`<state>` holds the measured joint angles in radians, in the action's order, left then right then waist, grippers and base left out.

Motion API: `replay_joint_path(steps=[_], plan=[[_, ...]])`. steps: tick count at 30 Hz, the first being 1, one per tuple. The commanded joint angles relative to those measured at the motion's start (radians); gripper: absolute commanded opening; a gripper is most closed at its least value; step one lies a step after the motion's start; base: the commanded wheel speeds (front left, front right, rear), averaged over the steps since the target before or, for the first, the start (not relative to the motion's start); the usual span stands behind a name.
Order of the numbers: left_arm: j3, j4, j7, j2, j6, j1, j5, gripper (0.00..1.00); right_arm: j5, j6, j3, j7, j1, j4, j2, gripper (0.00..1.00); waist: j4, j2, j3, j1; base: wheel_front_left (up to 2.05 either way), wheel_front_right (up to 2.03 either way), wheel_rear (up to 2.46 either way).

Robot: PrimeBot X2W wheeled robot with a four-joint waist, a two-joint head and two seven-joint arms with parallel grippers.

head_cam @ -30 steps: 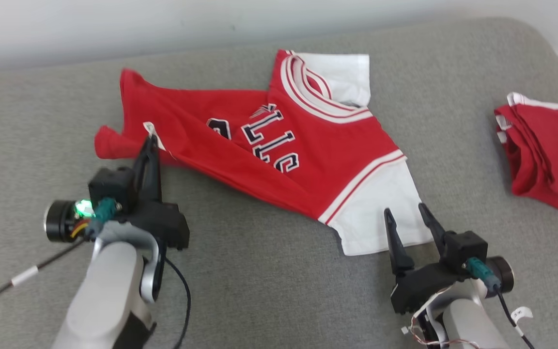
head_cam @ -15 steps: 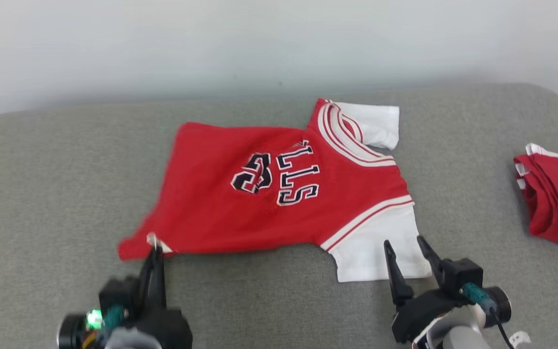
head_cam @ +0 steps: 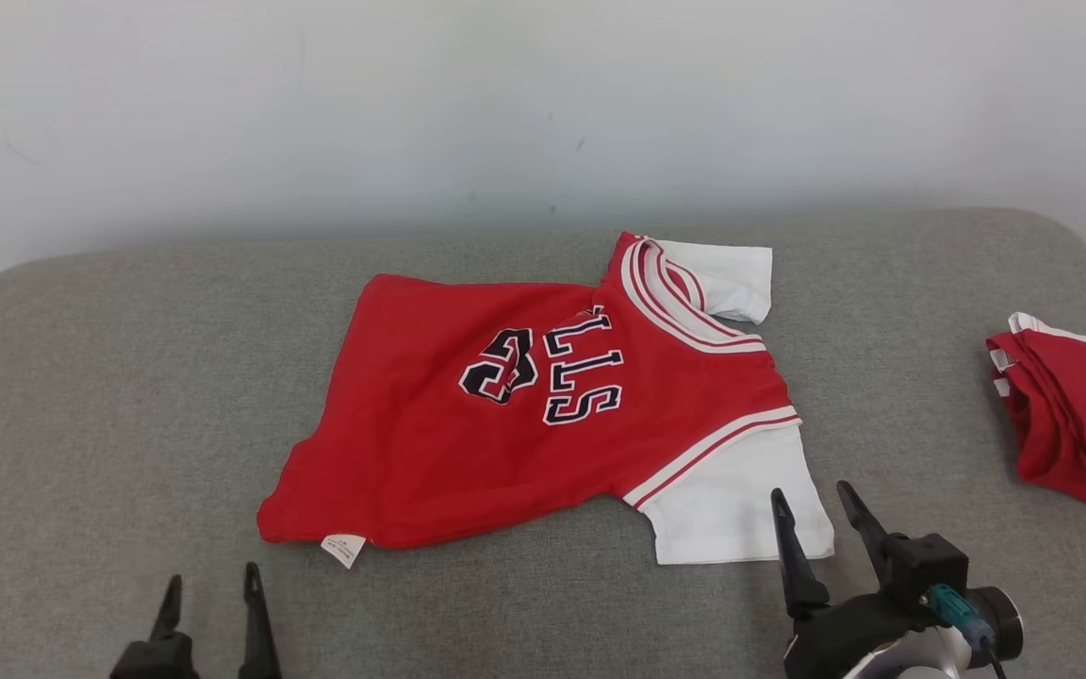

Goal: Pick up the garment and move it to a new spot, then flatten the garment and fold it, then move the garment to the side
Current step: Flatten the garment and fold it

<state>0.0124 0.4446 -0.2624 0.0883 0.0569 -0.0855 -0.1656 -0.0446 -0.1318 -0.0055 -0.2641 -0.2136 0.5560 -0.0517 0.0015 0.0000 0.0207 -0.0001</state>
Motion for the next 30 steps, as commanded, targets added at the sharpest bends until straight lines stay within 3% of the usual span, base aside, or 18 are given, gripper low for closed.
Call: replay_joint_path(steps=[1, 9, 20, 30], plan=[[-0.017, -0.025, -0.003, 0.002, 0.002, 0.017, 0.015, 1.00, 0.009, 0.003, -0.007, 0.000, 0.023, -0.023, 0.002, 1.00, -0.001, 0.0000, 0.002, 0.0001, 0.00, 0.00, 0.00], [-0.076, -0.080, -0.003, -0.007, -0.029, 0.051, 0.050, 1.00, 0.015, 0.003, -0.020, 0.000, 0.064, -0.093, 0.001, 1.00, -0.014, 0.0000, -0.003, 0.0001, 0.00, 0.00, 0.00], [-0.107, -0.074, -0.003, -0.025, -0.071, 0.072, 0.068, 1.00, 0.002, 0.003, -0.024, 0.000, 0.092, -0.084, 0.002, 1.00, -0.037, 0.0000, -0.005, 0.0001, 0.00, 0.00, 0.00], [-0.142, -0.007, -0.003, -0.032, -0.100, -0.041, 0.040, 1.00, 0.016, 0.003, -0.022, 0.000, 0.045, -0.092, 0.001, 1.00, -0.051, 0.0000, 0.087, 0.0001, 0.00, 0.00, 0.00]])
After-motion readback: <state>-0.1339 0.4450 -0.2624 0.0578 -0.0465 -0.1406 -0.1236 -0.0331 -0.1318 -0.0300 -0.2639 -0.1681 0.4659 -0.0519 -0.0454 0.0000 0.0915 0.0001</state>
